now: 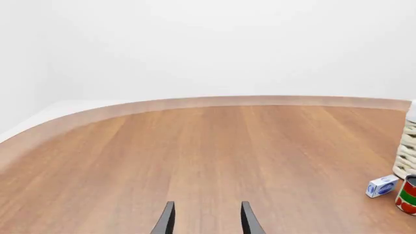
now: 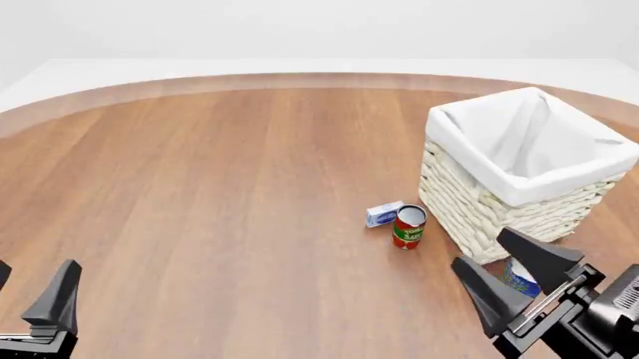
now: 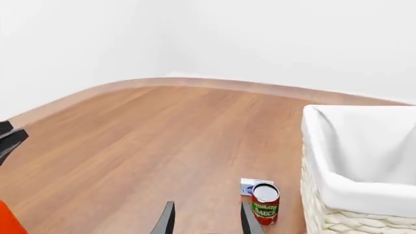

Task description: Pick up the ketchup, and put it in the basket.

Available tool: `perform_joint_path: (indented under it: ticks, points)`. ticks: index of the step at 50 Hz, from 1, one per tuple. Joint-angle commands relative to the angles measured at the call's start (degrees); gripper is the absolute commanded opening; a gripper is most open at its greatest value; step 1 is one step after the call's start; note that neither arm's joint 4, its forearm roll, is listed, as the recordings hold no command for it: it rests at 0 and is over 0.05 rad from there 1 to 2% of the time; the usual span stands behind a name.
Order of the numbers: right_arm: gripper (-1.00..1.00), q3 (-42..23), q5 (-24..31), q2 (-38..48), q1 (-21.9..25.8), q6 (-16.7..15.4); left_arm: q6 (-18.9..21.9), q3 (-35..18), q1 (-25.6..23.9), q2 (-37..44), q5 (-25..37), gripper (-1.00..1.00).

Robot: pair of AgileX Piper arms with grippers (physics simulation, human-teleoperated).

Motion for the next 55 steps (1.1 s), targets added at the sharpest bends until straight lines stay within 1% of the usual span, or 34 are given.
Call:
perform_joint_path:
  ticks: [1,2,4,13,17,24,28,33,37,52,55]
  points:
    - [1.0,0.18,-5.53,7.06,3.39,-0.25,0.0,0.0,0.0,0.0,0.0,1.0]
    - [1.0,0.19,-5.6,7.13,3.39,-0.25,0.0,0.0,0.0,0.0,0.0,1.0]
    - [1.0,0.31,-7.49,9.57,4.6,-0.35,0.0,0.0,0.0,0.0,0.0,1.0]
    - [1.0,0.01,-9.58,13.21,7.11,-0.74,0.0,0.0,0.0,0.0,0.0,1.0]
    - [1.0,0.3,-11.4,15.64,7.85,-0.11,0.0,0.0,0.0,0.0,0.0,1.0]
    - [1.0,0.08,-13.22,18.52,9.5,-0.07,0.0,0.0,0.0,0.0,0.0,1.0]
    - [1.0,-0.18,-15.43,21.85,11.5,-0.5,0.0,0.0,0.0,0.0,0.0,1.0]
    - [1.0,-0.35,-17.3,24.51,12.58,-0.23,0.0,0.0,0.0,0.0,0.0,1.0]
    - [1.0,-1.03,-17.9,26.18,13.5,0.22,0.0,0.0,0.0,0.0,0.0,1.0]
    - [1.0,-4.03,-19.62,31.41,16.82,0.2,0.0,0.0,0.0,0.0,0.0,1.0]
    - [1.0,-5.3,-19.92,33.23,18.12,0.14,0.0,0.0,0.0,0.0,0.0,1.0]
